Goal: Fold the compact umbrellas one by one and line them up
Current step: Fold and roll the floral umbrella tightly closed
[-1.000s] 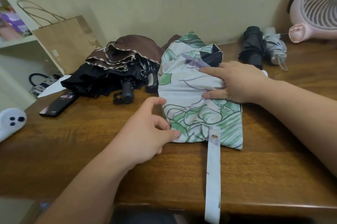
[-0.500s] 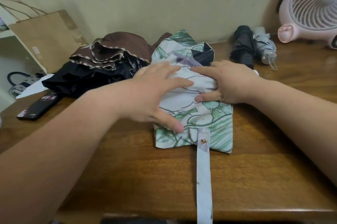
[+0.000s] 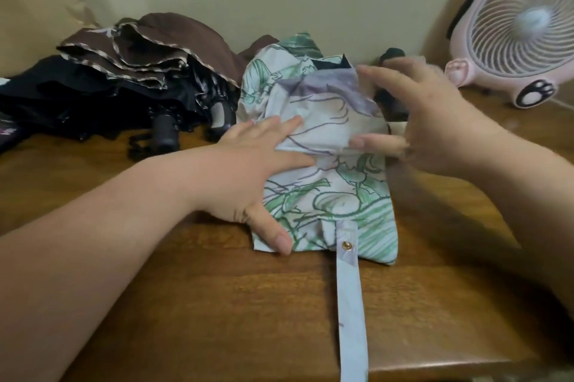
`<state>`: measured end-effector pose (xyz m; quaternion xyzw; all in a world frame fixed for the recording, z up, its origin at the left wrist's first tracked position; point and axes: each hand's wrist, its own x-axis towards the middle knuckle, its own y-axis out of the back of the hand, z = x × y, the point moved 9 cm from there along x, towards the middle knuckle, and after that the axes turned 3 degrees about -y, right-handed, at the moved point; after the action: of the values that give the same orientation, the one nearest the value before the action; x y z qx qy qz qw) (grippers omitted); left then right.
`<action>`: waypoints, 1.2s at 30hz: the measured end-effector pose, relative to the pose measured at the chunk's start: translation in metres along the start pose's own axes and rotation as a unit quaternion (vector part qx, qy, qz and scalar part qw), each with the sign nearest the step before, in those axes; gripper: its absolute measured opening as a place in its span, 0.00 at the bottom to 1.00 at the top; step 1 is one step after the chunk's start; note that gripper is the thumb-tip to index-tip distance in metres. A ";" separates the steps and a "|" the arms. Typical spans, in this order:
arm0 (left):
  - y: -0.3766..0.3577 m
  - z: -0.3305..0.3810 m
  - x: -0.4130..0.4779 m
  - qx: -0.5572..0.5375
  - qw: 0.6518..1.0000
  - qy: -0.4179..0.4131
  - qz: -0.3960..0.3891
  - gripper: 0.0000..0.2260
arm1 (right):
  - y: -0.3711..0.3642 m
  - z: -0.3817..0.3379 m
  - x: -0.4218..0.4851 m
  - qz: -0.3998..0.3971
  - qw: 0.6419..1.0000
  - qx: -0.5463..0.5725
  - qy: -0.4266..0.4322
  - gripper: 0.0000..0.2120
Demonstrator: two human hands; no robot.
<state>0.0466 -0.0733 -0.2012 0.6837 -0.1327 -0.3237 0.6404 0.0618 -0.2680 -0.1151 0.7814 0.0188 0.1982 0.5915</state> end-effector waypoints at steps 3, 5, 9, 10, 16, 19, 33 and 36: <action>0.001 0.000 0.002 0.005 1.000 0.000 0.004 0.61 | 0.024 -0.001 -0.051 -0.008 0.986 0.130 -0.103 0.24; 0.000 0.001 0.002 0.004 1.000 -0.002 -0.001 0.61 | 0.008 -0.006 -0.096 -0.045 0.951 0.261 -0.157 0.20; -0.001 0.002 0.000 -0.005 1.000 -0.003 -0.002 0.62 | -0.027 -0.017 -0.142 -0.039 0.892 0.412 -0.180 0.29; -0.001 0.002 0.000 -0.004 1.000 -0.004 -0.002 0.62 | -0.028 -0.018 -0.145 -0.012 0.881 0.442 -0.170 0.31; -0.004 0.003 0.002 0.018 1.000 -0.007 -0.003 0.63 | -0.032 -0.025 -0.145 0.023 0.858 0.492 -0.146 0.30; -0.005 0.002 0.002 0.024 1.000 -0.007 -0.009 0.65 | -0.031 -0.009 -0.146 0.013 0.831 0.519 -0.199 0.27; -0.001 0.009 0.001 -0.022 0.999 -0.010 0.041 0.49 | -0.032 -0.002 -0.146 -0.043 0.902 0.381 -0.197 0.15; -0.005 0.008 0.005 0.025 0.999 0.014 0.027 0.50 | -0.025 -0.001 -0.147 -0.012 0.952 0.251 -0.177 0.08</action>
<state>0.0443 -0.0822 -0.2076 0.7003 -0.1501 -0.2933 0.6332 -0.0686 -0.2986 -0.1808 0.9269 -0.0280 0.0386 0.3722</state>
